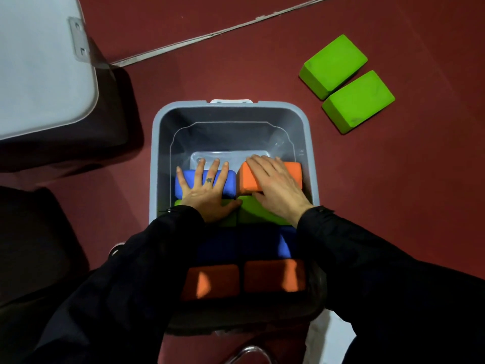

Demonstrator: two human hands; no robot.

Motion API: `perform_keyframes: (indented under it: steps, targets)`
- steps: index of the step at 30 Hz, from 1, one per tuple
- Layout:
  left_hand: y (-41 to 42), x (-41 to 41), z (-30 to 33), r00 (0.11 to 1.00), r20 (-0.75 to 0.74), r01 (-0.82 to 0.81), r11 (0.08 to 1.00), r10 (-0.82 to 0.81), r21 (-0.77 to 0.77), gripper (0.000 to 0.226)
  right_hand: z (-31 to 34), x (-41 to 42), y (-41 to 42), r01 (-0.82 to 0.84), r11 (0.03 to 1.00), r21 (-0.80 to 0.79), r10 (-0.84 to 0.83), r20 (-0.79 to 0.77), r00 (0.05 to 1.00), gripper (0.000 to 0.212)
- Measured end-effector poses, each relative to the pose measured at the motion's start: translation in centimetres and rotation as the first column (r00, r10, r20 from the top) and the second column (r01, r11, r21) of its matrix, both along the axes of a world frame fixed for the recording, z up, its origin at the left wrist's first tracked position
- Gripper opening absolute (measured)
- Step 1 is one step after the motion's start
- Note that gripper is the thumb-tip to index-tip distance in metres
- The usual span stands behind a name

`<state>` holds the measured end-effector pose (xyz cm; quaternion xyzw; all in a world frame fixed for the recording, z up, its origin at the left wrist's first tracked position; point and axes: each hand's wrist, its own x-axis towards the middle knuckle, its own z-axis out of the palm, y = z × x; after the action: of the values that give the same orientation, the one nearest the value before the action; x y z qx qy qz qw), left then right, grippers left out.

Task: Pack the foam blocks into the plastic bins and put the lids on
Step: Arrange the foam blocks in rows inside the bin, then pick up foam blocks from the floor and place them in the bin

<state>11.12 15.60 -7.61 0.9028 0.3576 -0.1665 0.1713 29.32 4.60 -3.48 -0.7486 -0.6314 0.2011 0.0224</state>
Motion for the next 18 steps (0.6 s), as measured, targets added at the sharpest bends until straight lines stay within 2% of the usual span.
perform_keyframes:
  steps: [2, 3, 6, 11, 13, 16, 18]
  targets:
    - [0.0, -0.1, -0.2, 1.0, -0.001, 0.008, 1.0, -0.008, 0.018, 0.109, -1.0, -0.4, -0.2, -0.03, 0.999, -0.044, 0.028, -0.028, 0.999, 0.084]
    - [-0.2, -0.2, -0.3, 1.0, -0.006, 0.016, 1.0, -0.016, 0.024, 0.109, -1.6, -0.8, -0.6, -0.038, 0.998, -0.046, 0.038, 0.007, 0.999, 0.086]
    - [-0.2, -0.4, -0.5, 0.999, -0.004, 0.048, 0.998, -0.048, 0.032, 0.099, -3.0, -2.1, -1.3, -0.032, 0.999, 0.033, 0.027, 0.132, 0.991, 0.088]
    - [-0.1, -0.7, -0.5, 0.998, 0.023, 0.053, 0.998, -0.054, 0.043, 0.086, -4.1, -2.8, -1.2, -0.007, 0.995, 0.1, -0.013, 0.203, 0.979, 0.088]
    - [-0.8, -0.7, -0.3, 0.999, 0.039, 0.008, 0.997, -0.011, 0.078, 0.079, -4.1, -3.1, -1.2, -0.002, 0.994, 0.106, -0.014, 0.155, 0.988, 0.086]
    - [-1.7, 0.6, 0.3, 0.994, 0.106, -0.045, 0.989, 0.031, 0.138, 0.068, -2.9, -2.2, -0.5, 0.029, 0.997, 0.071, -0.027, -0.026, 0.999, 0.08]
    - [-2.0, 2.0, 1.5, 0.992, 0.123, -0.055, 0.993, 0.042, 0.104, 0.063, -1.4, -1.3, -0.5, 0.037, 0.995, 0.089, -0.028, -0.098, 0.995, 0.075]
